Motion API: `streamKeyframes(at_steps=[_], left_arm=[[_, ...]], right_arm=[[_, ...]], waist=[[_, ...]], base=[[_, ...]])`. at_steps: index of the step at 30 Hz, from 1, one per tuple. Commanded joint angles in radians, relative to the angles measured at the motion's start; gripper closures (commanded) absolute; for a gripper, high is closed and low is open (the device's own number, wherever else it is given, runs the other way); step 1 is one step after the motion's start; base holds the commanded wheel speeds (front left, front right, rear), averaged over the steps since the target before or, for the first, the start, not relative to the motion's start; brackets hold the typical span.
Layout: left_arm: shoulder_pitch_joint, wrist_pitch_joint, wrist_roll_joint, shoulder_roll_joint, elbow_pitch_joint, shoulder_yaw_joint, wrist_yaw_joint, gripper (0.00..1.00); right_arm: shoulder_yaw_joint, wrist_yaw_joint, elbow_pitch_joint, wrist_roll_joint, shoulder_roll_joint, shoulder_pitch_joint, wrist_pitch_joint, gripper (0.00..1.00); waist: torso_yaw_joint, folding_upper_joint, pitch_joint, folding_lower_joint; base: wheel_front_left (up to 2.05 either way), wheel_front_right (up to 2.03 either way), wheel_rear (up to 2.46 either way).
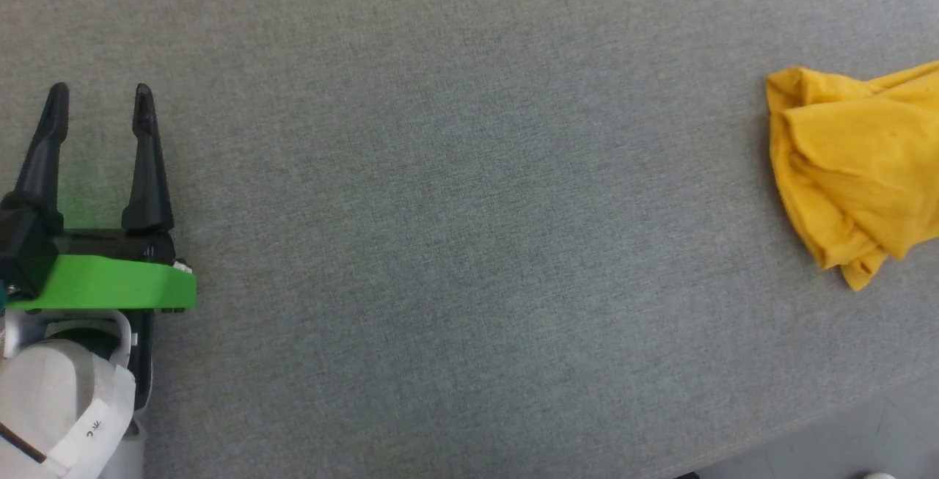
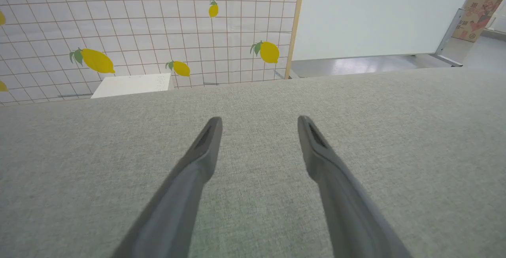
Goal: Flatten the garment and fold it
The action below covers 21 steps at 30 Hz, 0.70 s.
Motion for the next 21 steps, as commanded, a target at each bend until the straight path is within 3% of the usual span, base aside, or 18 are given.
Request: streamKeyframes(at_steps=[1,8,16,21], left_arm=[[-0.011,0.000,0.001,0.007,-0.008,0.006,0.009,0.00],[-0.004,-0.031,-0.010,-0.009,0.022,-0.001,0.016,0.00],[0.039,-0.109,-0.044,-0.055,0.089,0.027,0.045,0.00],[0.074,-0.142,-0.060,-0.082,0.116,0.044,0.061,0.00]], right_arm=[[-0.020,-0.002,0.016,-0.012,0.008,-0.020,-0.020,0.00],[-0.069,-0.002,0.043,-0.005,0.004,-0.073,-0.143,0.00],[0.091,-0.002,-0.134,0.086,-0.031,-0.132,-0.284,0.00],[0.146,-0.002,-0.274,0.142,0.037,-0.150,-0.351,0.00]], waist=[[0.001,0.0000,0.032,-0.0002],[0.034,0.0000,-0.020,-0.0002],[0.076,0.0000,-0.187,-0.0002],[0.126,0.0000,-0.309,-0.0002]], base=[[0.00,0.00,0.00],[0.00,0.00,0.00],[0.00,0.00,0.00],[0.00,0.00,0.00]])
